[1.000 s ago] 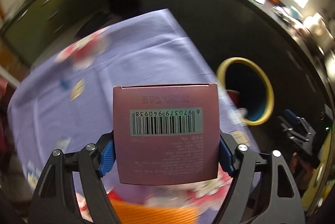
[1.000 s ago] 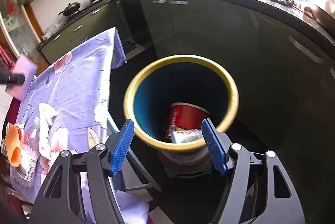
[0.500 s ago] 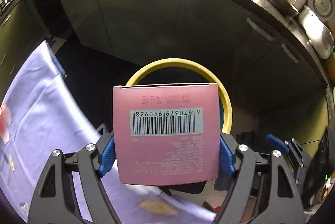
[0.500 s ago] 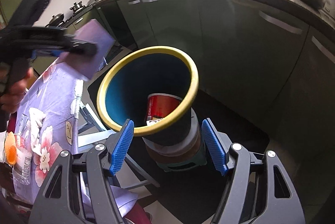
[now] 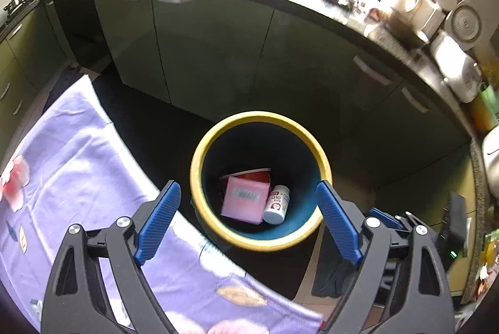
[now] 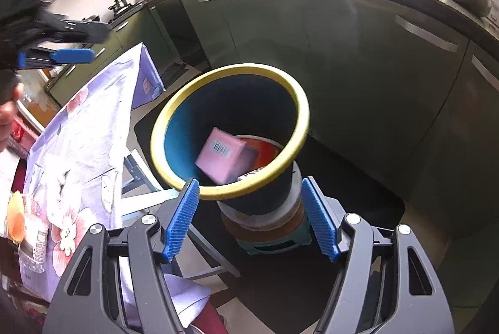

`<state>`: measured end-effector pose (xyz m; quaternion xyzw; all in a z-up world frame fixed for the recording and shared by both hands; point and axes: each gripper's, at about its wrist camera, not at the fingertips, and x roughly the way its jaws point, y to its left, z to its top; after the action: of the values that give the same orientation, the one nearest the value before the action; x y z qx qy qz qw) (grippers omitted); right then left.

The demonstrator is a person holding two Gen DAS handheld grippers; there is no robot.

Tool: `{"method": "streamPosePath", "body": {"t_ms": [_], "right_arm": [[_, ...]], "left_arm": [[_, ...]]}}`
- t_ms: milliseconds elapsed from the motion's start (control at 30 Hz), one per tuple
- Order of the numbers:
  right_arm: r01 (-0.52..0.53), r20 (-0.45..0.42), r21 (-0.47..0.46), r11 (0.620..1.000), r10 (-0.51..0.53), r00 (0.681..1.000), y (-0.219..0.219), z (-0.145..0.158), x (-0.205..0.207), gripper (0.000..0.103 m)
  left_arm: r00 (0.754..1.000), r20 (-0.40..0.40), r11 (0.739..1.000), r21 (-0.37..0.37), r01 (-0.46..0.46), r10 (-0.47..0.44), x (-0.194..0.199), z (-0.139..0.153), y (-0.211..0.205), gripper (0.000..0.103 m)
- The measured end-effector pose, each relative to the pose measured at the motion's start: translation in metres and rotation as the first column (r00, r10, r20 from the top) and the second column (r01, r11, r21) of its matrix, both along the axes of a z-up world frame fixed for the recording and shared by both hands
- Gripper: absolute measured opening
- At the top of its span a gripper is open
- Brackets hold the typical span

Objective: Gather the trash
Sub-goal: 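Grasp the orange foam net sleeve with the right gripper, then carry the foam sleeve over the bin and release it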

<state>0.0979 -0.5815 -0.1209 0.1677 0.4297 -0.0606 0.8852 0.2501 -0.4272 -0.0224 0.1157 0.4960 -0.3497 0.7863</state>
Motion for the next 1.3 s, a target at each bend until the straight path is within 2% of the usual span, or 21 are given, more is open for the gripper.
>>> {"method": "streamPosePath", "body": {"t_ms": [167, 300, 400, 533, 633, 733, 767, 933, 1000, 1133, 1300], "right_arm": [[-0.050, 0.007, -0.016, 0.999, 0.050, 0.999, 0.024, 0.006, 0.005, 0.067], [-0.133, 0.008, -0.037, 0.990, 0.133, 0.991, 0.058, 0.015, 0.013, 0.067], [-0.215, 0.008, -0.056, 0.975, 0.216, 0.976, 0.091, 0.024, 0.021, 0.067], [-0.342, 0.014, -0.083, 0.936, 0.345, 0.939, 0.141, 0.041, 0.028, 0.067], [-0.462, 0.021, -0.093, 0.882, 0.466, 0.885, 0.183, 0.057, 0.028, 0.067], [-0.588, 0.035, -0.080, 0.805, 0.592, 0.806, 0.224, 0.073, 0.025, 0.067], [-0.640, 0.042, -0.077, 0.764, 0.644, 0.764, 0.242, 0.080, 0.025, 0.067], [-0.783, 0.041, -0.091, 0.615, 0.788, 0.614, 0.309, 0.092, 0.022, 0.067], [-0.814, 0.015, -0.091, 0.574, 0.818, 0.575, 0.330, 0.088, 0.025, 0.067], [-0.844, -0.042, -0.095, 0.528, 0.845, 0.534, 0.359, 0.076, 0.029, 0.067], [-0.851, -0.091, -0.083, 0.518, 0.847, 0.524, 0.367, 0.063, 0.038, 0.066]], "left_arm": [[0.997, 0.053, 0.998, -0.054, -0.045, 0.048, -0.023, 0.036, 0.062, 0.085], [0.986, 0.100, 0.987, -0.103, -0.121, 0.131, -0.044, 0.062, 0.130, 0.087], [0.971, 0.139, 0.976, -0.120, -0.179, 0.195, -0.061, 0.073, 0.181, 0.088], [0.948, 0.164, 0.957, -0.145, -0.250, 0.273, -0.083, 0.077, 0.244, 0.088], [0.928, 0.168, 0.938, -0.165, -0.305, 0.331, -0.100, 0.077, 0.290, 0.088], [0.909, 0.171, 0.919, -0.175, -0.352, 0.381, -0.118, 0.074, 0.331, 0.088], [0.902, 0.172, 0.913, -0.178, -0.368, 0.397, -0.123, 0.073, 0.343, 0.088], [0.872, 0.166, 0.883, -0.182, -0.432, 0.460, -0.146, 0.064, 0.389, 0.089], [0.864, 0.155, 0.873, -0.182, -0.452, 0.479, -0.153, 0.059, 0.401, 0.089], [0.856, 0.135, 0.862, -0.181, -0.474, 0.499, -0.160, 0.052, 0.417, 0.089], [0.863, 0.129, 0.868, -0.176, -0.465, 0.488, -0.163, 0.046, 0.417, 0.089]]}}
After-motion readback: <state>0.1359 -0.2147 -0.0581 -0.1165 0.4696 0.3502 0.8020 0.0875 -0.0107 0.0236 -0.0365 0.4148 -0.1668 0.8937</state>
